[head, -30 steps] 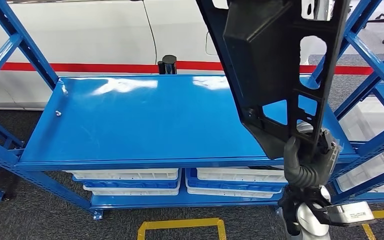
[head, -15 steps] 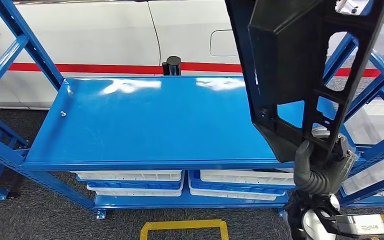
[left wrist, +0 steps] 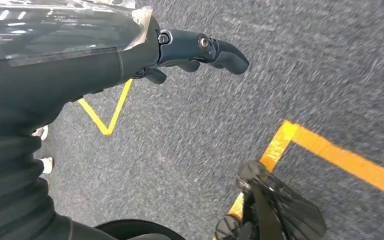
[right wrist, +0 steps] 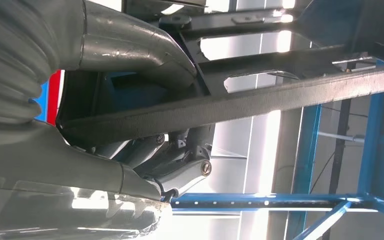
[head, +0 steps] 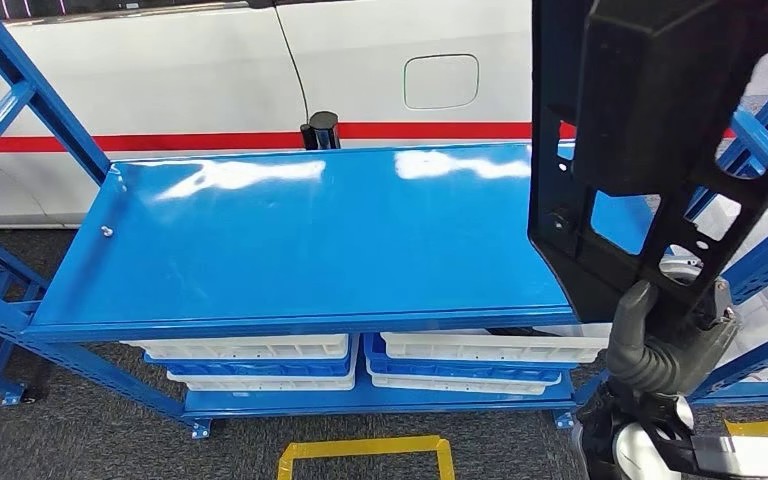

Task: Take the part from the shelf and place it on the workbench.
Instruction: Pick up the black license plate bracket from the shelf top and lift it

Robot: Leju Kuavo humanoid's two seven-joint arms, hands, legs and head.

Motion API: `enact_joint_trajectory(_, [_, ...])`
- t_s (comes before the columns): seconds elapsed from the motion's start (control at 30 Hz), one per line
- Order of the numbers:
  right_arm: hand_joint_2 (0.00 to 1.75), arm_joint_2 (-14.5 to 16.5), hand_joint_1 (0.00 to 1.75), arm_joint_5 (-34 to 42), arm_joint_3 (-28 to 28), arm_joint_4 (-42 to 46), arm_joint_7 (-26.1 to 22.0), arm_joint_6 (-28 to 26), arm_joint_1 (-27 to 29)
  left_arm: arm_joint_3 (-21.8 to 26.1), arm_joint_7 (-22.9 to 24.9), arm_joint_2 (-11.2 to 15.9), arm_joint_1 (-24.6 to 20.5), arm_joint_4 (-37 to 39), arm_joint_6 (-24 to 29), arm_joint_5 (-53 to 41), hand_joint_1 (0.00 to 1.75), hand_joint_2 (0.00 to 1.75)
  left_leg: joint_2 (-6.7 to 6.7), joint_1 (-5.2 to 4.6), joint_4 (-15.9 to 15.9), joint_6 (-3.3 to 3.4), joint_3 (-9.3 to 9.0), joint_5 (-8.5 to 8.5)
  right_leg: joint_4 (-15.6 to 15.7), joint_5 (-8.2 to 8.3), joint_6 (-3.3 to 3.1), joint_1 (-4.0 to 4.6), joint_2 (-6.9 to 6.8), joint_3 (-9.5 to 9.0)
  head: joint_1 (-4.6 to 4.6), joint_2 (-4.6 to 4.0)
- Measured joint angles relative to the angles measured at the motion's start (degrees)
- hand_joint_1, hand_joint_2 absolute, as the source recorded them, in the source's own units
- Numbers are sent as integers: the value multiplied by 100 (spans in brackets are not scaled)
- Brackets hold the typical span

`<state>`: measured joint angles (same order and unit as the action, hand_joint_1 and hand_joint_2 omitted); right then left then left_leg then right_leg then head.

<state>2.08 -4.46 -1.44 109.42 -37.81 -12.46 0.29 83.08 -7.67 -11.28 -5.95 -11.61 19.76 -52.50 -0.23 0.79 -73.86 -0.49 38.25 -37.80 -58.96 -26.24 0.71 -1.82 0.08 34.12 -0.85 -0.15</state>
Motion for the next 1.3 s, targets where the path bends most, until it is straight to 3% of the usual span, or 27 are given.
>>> enact_joint_trajectory(0.13, [175,2,175,5,4,0,0,1,6,0,-5,2,0,0,-1,4,0,175,0,0,-65,0,21,-16,0,6,-5,5,-1,9,-3,0])
enact_joint_trajectory(0.2, [175,6,175,11,19,0,0,9,33,0,-25,7,0,0,-12,14,0,175,0,0,112,18,-145,148,-2,46,-3,24,-4,54,-4,0])
enact_joint_trajectory(0.27, [175,10,175,20,43,4,0,20,57,0,-53,17,-9,0,-43,25,0,175,-1,-12,843,67,-639,485,0,119,33,52,-4,104,0,0])
enact_joint_trajectory(0.33, [175,13,175,25,64,15,0,24,76,0,-86,32,-22,0,-86,34,0,175,7,-48,1500,158,-973,713,3,201,143,63,-8,144,3,0])
enact_joint_trajectory(0.4, [175,15,175,17,109,34,0,34,143,-1,-118,50,-22,-1,-163,42,0,175,40,-72,1673,281,-792,957,-807,-253,214,65,-12,392,36,0])
enact_joint_trajectory(0.47, [175,15,175,10,150,48,0,49,203,-2,-128,61,-17,-2,-220,44,0,175,66,-66,1685,328,-527,1190,-1365,-609,286,63,-11,361,75,0])
enact_joint_trajectory(0.5, [175,15,175,10,156,52,0,53,209,-2,-127,61,-17,-2,-224,44,0,175,69,-64,1671,308,-470,1238,-1061,-493,349,57,-12,89,78,0])
enact_joint_trajectory(0.57, [175,16,175,10,158,69,0,58,209,-3,-127,62,-18,-2,-226,44,0,175,69,-78,1632,257,-390,1298,-232,-407,370,62,-7,-487,76,0])
enact_joint_trajectory(0.6, [175,16,175,10,158,81,0,63,211,-4,-127,63,-19,-2,-227,44,0,175,69,-90,1611,224,-362,1328,46,-426,349,75,-2,-651,74,0])
enact_joint_trajectory(0.67, [175,15,175,10,161,96,1,88,218,-4,-117,67,-21,-2,-228,38,0,175,69,-106,1599,157,-329,1394,210,-460,283,105,7,-705,67,0])
enact_joint_trajectory(0.73, [175,15,175,14,167,99,2,129,219,-5,-89,71,-18,-2,-226,31,0,175,58,-83,1528,93,-283,1318,217,-402,166,64,-2,-631,68,0])
enact_joint_trajectory(0.77, [175,15,175,16,170,103,4,151,217,-5,-74,72,-16,-2,-226,29,0,175,49,-69,1386,64,-228,1150,226,-356,87,45,-9,-592,64,0])
enact_joint_trajectory(0.83, [175,17,175,21,174,111,8,185,215,-7,-61,71,-15,-2,-231,28,0,175,33,-48,806,15,-41,622,229,-259,-30,44,-27,-504,50,0])
enact_joint_trajectory(0.87, [175,17,175,22,176,115,10,199,214,-8,-60,71,-16,-2,-240,28,0,175,31,-38,454,-5,51,410,224,-208,-56,54,-33,-452,48,0])
enact_joint_trajectory(0.9, [175,16,175,19,179,116,13,214,213,-11,-59,72,-16,-2,-259,25,0,175,30,-29,174,-20,100,305,217,-156,-59,64,-37,-396,47,0])
enact_joint_trajectory(0.93, [175,16,175,9,182,118,16,234,214,-17,-58,73,-16,-2,-279,16,0,175,30,-21,53,-27,70,322,206,-108,-50,72,-38,-329,48,0])
enact_joint_trajectory(0.97, [175,16,175,-3,185,122,19,253,215,-27,-55,73,-17,-2,-299,5,0,175,30,-15,138,-25,-63,437,192,-65,-35,76,-38,-265,48,0])
enact_joint_trajectory(1.03, [175,15,175,-30,187,140,21,282,216,-56,-47,77,-22,-3,-323,-13,0,175,26,-12,824,10,-581,703,158,-1,6,77,-37,-168,46,0])
enact_joint_trajectory(1.1, [175,15,175,-40,192,168,22,290,214,-77,-44,86,-33,-4,-337,-17,0,175,14,-32,1502,61,-1008,765,131,63,75,98,-44,-105,51,0])
enact_joint_trajectory(1.17, [175,15,175,-46,197,186,22,291,214,-83,-42,96,-37,-4,-343,-20,0,175,6,-76,1698,125,-1078,758,136,144,164,106,-58,-66,55,0])
enact_joint_trajectory(1.23, [175,11,175,-59,200,196,22,292,218,-84,-34,100,-35,-4,-346,-20,0,175,26,-81,1735,229,-988,858,100,148,221,98,-64,-7,51,0])
enact_joint_trajectory(1.3, [175,5,175,-81,205,204,22,298,221,-85,-27,105,-38,-5,-364,-20,0,175,60,-66,1777,336,-858,995,-222,-155,184,102,-51,153,76,0])
